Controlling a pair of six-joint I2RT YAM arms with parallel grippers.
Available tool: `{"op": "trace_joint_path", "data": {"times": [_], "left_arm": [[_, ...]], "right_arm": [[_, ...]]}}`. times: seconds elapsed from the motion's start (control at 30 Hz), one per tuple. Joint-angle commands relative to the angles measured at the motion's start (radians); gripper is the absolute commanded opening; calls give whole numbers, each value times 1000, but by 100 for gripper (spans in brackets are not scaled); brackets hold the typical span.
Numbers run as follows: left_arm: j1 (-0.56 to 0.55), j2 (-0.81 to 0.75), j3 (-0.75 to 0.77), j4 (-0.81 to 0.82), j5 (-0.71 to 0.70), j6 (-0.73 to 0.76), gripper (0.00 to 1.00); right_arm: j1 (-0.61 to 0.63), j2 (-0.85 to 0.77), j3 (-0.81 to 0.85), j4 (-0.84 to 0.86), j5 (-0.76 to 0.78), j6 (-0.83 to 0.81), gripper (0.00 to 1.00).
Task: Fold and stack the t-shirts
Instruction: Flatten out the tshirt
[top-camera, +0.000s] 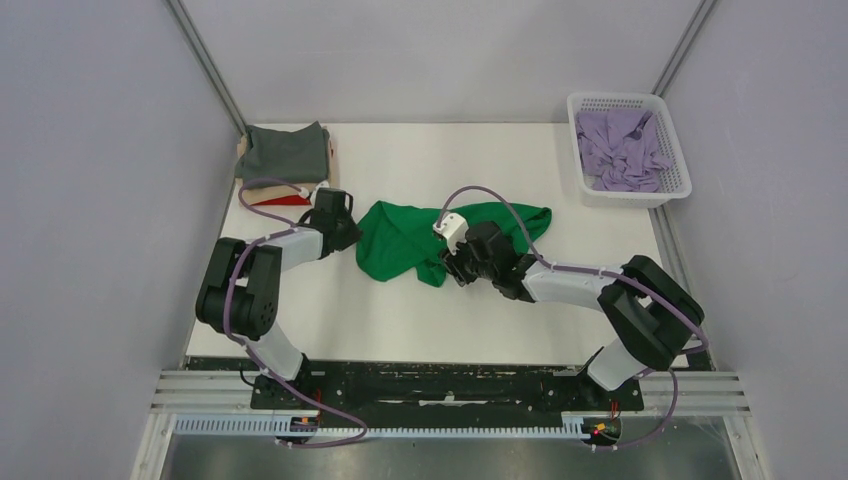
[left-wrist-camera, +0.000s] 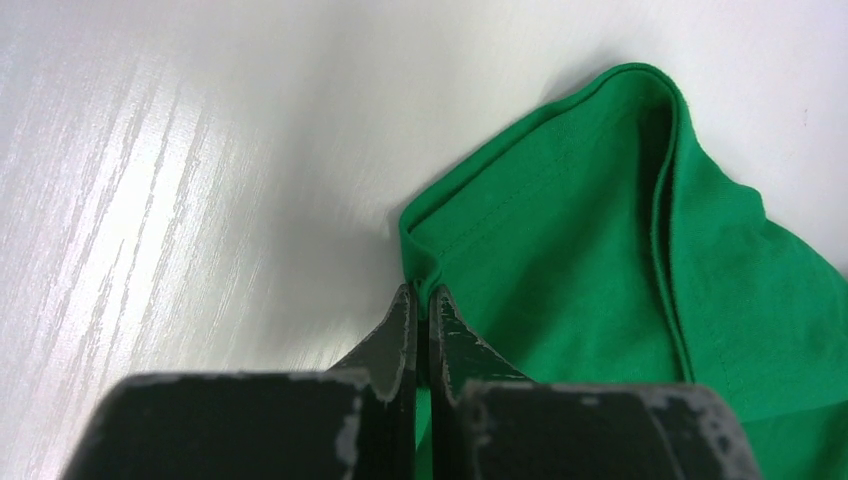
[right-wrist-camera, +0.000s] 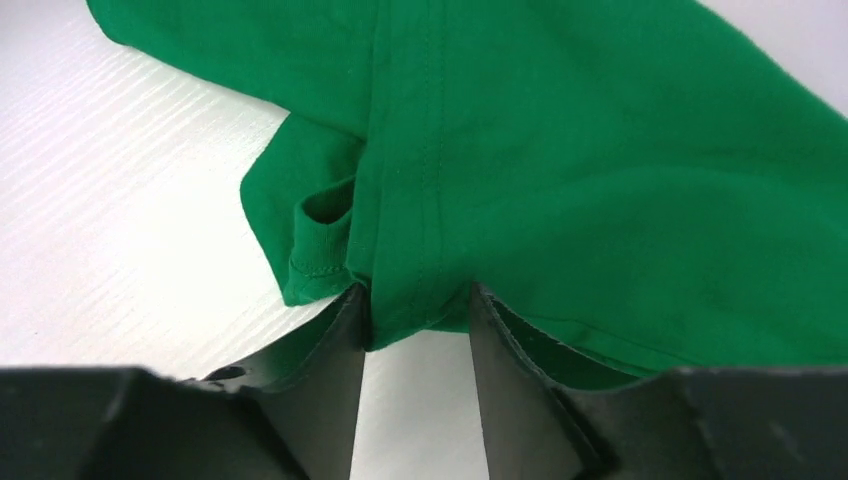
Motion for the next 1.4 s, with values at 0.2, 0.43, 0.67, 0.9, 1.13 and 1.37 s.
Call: {"op": "trace_joint_path", "data": {"times": [0.2,0.43,0.67,0.9,1.13,1.37], "left_arm": [[-2,-28,-18,-32,-16,17,2],[-4,-120,-18,-60,-58,21,2],[-29,-350,-29,-95,-144,58,2],[-60,-563,-14,-114,-160,81,2],[-71,-772,57,-112,-159,105,2],[-71,-1001,191,-105,-142,156,2]], "right_arm": [[4,-49,23,59,5,-7,4],[-1,-166,-20,36,179,-4,0],[-57,-390,-101,28,386,47,0],[-101,-584,-105,2,451,8,0],[-105,-743,-5,-44,491,-59,0],[-103,-883,203,-90,391,-115,0]]}}
